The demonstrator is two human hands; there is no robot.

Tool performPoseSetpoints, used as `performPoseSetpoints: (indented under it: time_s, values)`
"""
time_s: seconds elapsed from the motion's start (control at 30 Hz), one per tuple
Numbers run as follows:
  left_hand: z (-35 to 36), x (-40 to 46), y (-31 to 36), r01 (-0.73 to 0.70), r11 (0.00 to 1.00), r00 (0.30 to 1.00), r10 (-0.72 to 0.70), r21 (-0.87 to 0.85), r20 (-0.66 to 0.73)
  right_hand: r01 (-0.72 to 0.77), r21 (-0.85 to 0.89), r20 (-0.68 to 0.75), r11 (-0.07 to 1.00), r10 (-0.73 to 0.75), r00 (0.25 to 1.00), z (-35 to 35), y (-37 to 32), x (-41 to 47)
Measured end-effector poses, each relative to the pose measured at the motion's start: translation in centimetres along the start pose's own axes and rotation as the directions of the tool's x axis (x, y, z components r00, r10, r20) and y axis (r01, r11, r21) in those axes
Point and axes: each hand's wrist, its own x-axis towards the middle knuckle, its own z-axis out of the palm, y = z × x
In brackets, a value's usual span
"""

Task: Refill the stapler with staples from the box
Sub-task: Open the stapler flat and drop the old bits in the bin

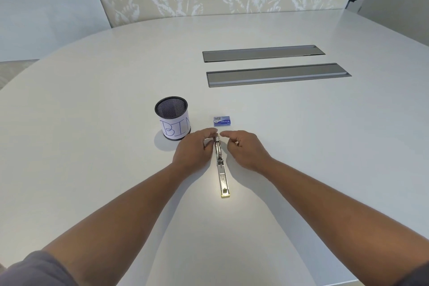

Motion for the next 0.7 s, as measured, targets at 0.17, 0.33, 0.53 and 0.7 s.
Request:
performPoseSetpoints:
  time_s: [0.17, 0.33, 0.53, 0.7]
  values:
    - [0.1, 0.1, -0.1, -0.014, 1.000, 1.000, 0.015, 0.013, -0.003, 0.159, -0.335, 0.132, 0.929, -0.120, 0.984, 0.2, -0.3, 0.8]
    - [0.0, 0.1, -0.1, 0.008, 0.999, 1.000, -0.009, 0.032, 0.017, 0.303, -0.581, 0.219, 0.755, -0.214, 0.952, -0.3, -0.4, 1.3]
    - [0.0, 0.0, 0.0, -0.012, 0.998, 1.000, 0.011, 0.062, 0.014, 0.412, -0.731, 0.298, 0.544, -0.289, 0.910, -0.8, -1.3, 1.6]
    - [0.0, 0.1, 0.1, -0.011, 0.997, 1.000, 0.010, 0.078, 0.009, 0.462, -0.715, 0.344, 0.524, -0.311, 0.886, -0.8, -1.6, 1.4]
